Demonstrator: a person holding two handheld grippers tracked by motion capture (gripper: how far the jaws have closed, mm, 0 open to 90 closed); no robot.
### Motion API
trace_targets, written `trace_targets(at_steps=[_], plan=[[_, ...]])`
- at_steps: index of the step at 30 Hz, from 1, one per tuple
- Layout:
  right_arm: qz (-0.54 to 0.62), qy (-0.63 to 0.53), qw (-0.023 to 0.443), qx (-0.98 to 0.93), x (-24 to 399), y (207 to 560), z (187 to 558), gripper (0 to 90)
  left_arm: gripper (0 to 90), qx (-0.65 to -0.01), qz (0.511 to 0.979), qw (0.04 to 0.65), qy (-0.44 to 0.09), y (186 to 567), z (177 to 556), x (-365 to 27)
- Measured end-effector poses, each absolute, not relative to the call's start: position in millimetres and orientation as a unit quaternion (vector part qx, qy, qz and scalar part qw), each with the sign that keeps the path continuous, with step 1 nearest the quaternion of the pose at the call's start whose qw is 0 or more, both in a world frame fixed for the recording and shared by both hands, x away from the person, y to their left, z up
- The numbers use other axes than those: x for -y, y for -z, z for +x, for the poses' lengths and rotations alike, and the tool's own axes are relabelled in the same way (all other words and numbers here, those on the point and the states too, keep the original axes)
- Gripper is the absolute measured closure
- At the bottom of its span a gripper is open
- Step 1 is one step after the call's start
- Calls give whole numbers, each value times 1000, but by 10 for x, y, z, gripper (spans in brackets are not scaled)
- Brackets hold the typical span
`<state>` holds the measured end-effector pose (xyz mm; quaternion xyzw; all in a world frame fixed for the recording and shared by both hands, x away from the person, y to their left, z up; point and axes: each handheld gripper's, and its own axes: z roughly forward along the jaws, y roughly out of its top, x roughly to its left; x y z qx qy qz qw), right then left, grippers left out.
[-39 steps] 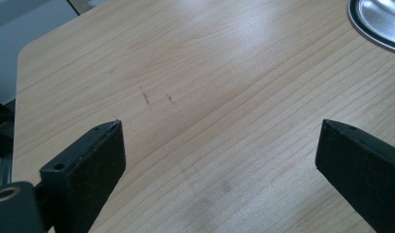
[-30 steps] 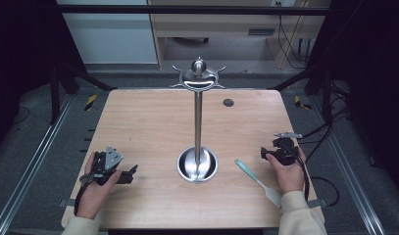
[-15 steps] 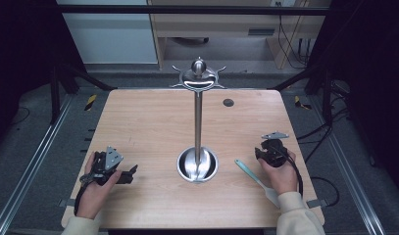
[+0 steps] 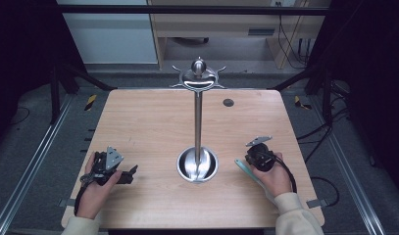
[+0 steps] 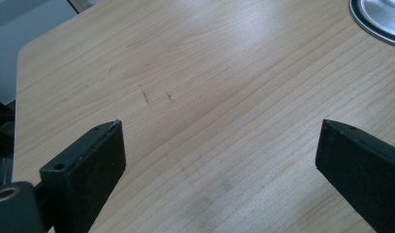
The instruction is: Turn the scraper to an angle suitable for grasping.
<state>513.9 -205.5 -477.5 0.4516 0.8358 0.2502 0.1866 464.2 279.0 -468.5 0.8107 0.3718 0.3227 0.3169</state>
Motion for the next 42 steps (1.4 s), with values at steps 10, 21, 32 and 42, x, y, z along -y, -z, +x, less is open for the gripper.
trace_targets(at_steps=[10,21,32,42], plan=[[433,-246,164,-851,2012,4808,5130,900,38,-371,811,316,-323,4685,4641,-2788],[400,-249,131,-872,1887,4802,5037,900,38,-372,810,315,-325,4681,4638,-2795],[361,-233,126,-894,1751,4780,4896,900,38,-373,809,313,-328,4679,4636,-2801],[352,-219,133,-900,1689,4571,4855,900,38,-375,808,314,-328,4675,4621,-2817]])
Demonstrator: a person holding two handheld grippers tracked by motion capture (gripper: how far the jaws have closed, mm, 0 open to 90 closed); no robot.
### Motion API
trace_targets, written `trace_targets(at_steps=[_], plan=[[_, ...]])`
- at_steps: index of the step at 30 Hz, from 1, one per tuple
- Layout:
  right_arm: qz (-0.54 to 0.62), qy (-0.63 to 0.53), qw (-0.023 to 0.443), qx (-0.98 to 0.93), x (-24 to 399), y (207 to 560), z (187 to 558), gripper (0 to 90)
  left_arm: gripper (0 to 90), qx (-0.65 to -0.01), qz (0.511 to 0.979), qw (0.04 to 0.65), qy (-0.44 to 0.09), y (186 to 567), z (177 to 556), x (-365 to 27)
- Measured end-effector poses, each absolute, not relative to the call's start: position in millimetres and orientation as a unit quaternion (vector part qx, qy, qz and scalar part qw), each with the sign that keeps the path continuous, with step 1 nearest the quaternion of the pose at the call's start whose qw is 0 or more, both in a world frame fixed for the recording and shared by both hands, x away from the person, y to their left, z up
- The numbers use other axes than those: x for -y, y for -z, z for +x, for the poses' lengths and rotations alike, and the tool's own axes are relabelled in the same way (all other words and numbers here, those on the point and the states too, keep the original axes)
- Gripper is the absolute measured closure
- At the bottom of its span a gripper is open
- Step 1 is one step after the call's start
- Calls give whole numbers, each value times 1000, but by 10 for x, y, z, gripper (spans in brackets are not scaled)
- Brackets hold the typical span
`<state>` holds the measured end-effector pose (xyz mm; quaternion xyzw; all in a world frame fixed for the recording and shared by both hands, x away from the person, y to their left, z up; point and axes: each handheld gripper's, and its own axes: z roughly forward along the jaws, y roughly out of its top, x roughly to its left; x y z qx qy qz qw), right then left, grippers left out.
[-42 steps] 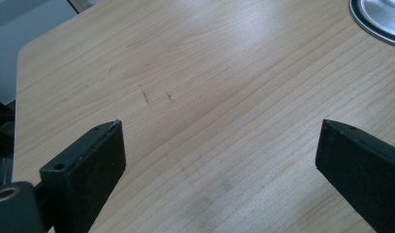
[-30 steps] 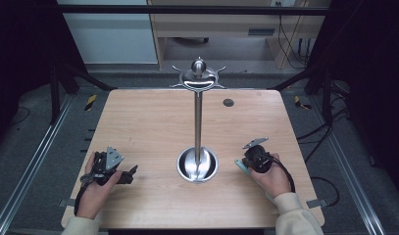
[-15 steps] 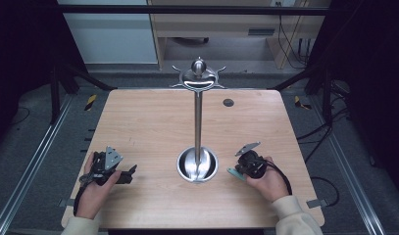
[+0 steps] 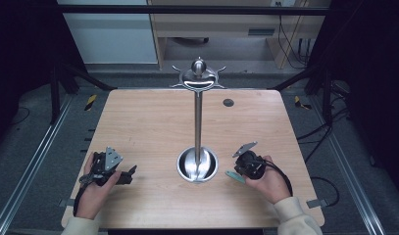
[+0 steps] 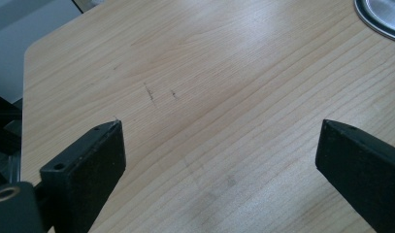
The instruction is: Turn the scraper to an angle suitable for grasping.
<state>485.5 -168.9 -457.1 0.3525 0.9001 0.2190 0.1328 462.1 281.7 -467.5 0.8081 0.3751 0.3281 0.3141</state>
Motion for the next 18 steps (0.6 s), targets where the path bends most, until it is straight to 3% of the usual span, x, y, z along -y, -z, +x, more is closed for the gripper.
trace_targets(at_steps=[8,10,18], plan=[[326,-161,93,-927,1566,4451,4951,820,38,-375,806,316,-331,4666,4622,-2820],[321,-140,66,-934,1546,4466,5006,767,38,-372,809,312,-331,4669,4626,-2811],[313,-120,39,-941,1531,4560,5088,686,36,-367,813,308,-331,4679,4633,-2794]])
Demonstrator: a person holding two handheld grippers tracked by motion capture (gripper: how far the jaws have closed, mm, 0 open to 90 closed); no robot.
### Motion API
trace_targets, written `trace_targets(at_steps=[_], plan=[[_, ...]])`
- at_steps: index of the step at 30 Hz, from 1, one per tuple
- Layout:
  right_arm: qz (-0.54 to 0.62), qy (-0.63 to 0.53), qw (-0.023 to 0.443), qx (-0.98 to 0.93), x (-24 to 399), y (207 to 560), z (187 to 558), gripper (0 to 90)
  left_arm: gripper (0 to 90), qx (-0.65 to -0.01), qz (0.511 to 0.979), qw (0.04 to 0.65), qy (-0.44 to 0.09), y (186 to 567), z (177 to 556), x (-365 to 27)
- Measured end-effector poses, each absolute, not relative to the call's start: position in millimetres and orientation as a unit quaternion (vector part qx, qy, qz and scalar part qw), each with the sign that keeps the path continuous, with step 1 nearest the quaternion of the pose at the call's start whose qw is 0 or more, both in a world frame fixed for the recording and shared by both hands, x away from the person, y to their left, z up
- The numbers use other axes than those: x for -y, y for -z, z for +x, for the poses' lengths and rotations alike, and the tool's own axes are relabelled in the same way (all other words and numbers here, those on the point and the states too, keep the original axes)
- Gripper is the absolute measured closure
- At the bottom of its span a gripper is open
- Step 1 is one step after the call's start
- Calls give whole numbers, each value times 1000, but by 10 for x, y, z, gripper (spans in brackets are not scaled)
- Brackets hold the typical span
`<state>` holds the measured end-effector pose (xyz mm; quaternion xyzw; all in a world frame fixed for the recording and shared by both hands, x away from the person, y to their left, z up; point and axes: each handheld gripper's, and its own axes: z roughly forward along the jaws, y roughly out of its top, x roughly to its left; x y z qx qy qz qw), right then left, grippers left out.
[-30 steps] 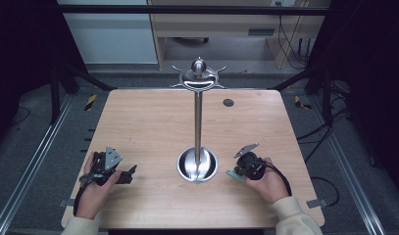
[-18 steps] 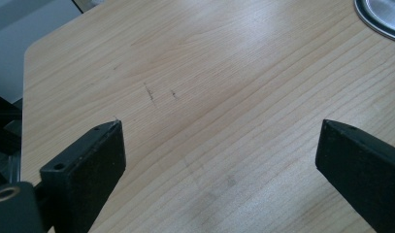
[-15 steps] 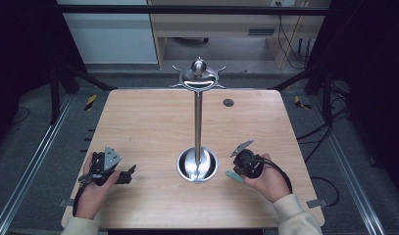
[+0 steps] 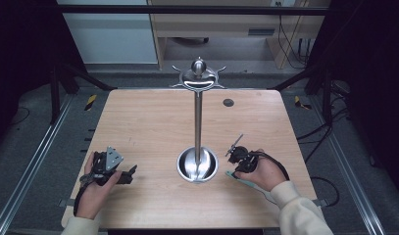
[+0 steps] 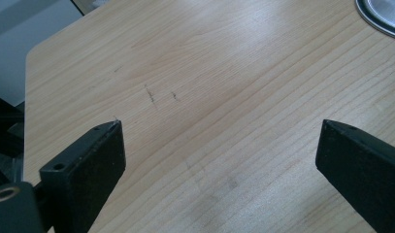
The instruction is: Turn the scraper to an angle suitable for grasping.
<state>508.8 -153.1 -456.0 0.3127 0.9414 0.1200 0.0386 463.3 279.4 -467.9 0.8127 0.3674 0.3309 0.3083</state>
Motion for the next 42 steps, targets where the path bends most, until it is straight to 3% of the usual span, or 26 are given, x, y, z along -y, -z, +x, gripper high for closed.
trace_targets(at_steps=[22,42], plan=[[302,-84,26,-949,1484,4634,5136,667,36,-363,818,301,-330,4685,4637,-2784],[309,-67,30,-948,1451,4652,5114,745,36,-360,822,294,-328,4690,4637,-2782]])
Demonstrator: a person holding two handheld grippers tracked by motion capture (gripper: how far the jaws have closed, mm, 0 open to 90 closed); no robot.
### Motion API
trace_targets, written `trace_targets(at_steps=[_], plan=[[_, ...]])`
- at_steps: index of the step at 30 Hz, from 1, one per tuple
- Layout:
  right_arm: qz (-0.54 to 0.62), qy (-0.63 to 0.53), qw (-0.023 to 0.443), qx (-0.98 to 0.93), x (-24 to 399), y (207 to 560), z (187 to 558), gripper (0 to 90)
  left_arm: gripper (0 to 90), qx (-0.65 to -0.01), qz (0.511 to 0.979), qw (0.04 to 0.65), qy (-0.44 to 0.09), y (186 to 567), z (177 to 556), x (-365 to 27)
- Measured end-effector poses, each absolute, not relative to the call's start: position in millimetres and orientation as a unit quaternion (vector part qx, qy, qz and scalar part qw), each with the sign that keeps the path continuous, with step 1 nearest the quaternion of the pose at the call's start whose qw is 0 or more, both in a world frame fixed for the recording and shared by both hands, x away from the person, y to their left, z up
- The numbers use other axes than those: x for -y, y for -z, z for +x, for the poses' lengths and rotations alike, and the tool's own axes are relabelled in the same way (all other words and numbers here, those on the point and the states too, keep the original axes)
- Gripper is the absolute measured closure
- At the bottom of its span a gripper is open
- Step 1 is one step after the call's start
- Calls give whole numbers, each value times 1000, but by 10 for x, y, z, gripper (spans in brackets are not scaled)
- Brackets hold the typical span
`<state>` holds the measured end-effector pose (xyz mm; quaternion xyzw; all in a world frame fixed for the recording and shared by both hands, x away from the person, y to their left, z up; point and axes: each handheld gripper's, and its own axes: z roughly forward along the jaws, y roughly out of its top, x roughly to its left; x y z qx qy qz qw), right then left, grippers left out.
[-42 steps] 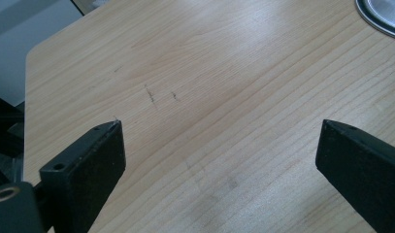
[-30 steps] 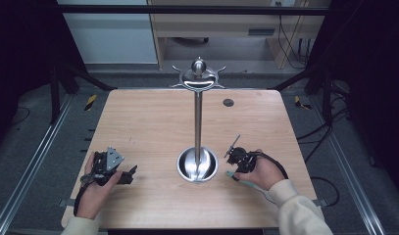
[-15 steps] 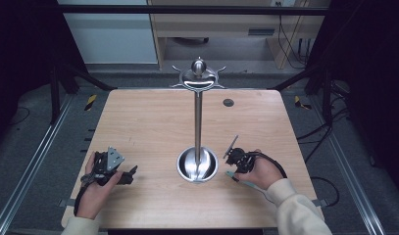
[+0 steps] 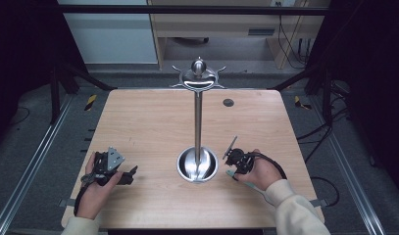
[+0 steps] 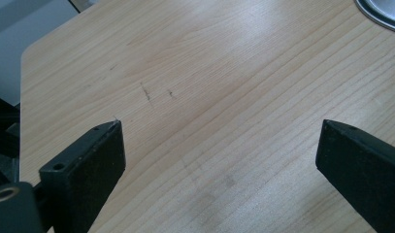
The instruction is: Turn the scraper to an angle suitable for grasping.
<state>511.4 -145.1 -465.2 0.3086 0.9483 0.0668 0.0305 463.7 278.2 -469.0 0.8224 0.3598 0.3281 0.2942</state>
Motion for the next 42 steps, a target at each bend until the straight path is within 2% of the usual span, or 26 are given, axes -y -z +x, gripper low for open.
trace_targets(at_steps=[4,13,33,42], plan=[[315,-74,28,-946,1504,4604,5114,746,36,-360,823,294,-327,4693,4640,-2780],[322,-87,62,-941,1642,4295,5106,747,35,-360,823,293,-328,4693,4637,-2782],[332,-214,129,-909,2001,3402,5077,746,35,-362,821,294,-328,4697,4639,-2784],[329,-257,139,-898,2057,3249,5053,746,35,-360,824,291,-327,4699,4638,-2779]])
